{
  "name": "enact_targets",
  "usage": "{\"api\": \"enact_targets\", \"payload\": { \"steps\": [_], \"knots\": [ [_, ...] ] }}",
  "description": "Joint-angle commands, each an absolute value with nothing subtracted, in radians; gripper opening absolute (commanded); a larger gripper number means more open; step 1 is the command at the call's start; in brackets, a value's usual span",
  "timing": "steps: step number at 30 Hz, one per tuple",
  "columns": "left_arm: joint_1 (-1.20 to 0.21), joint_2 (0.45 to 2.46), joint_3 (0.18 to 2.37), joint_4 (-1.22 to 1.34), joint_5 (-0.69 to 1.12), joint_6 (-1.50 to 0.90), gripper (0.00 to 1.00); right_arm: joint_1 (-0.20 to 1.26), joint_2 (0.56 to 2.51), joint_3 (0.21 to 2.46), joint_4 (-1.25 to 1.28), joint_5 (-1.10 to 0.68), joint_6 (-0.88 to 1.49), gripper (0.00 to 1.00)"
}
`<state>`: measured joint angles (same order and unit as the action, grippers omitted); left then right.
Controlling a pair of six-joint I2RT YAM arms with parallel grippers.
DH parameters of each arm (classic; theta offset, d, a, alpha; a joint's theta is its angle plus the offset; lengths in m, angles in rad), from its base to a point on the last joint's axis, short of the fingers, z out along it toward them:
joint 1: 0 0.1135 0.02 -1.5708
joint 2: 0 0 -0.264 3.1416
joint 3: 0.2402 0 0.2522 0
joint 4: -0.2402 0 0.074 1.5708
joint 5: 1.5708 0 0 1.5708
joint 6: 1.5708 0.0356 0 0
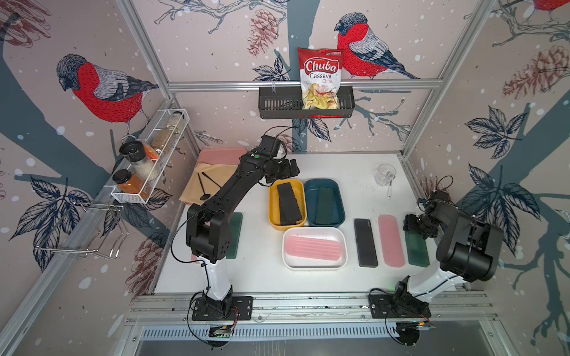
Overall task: Place the pencil cases by color into the storage box
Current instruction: Pick up the pencil case from the center of the board.
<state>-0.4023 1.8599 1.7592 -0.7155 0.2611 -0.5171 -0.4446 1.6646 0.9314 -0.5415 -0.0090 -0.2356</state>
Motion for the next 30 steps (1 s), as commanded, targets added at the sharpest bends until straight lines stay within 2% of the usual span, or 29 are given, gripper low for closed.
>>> {"api": "enact_targets", "payload": {
  "steps": [1, 13, 23, 30],
  "knots": [
    [-0.399, 1.843, 1.751, -0.681, 0.259, -0.523, 0.97, -0.443, 1.674, 0.931, -0.541, 0.057, -0.227, 0.62],
    [-0.399, 1.794, 1.694, -0.663, 0.249, -0.526, 0.97, -0.407, 1.643, 0.989, -0.592, 0.063, -0.222, 0.53],
    [-0.398, 1.77, 1.671, -0.668, 0.241, -0.51, 0.97, -0.322, 1.586, 1.057, -0.663, 0.04, -0.227, 0.52],
    [-0.39, 1.739, 1.626, -0.653, 0.24, -0.5, 0.97, -0.204, 1.55, 1.134, -0.714, 0.008, -0.196, 0.52]
  ]
}}
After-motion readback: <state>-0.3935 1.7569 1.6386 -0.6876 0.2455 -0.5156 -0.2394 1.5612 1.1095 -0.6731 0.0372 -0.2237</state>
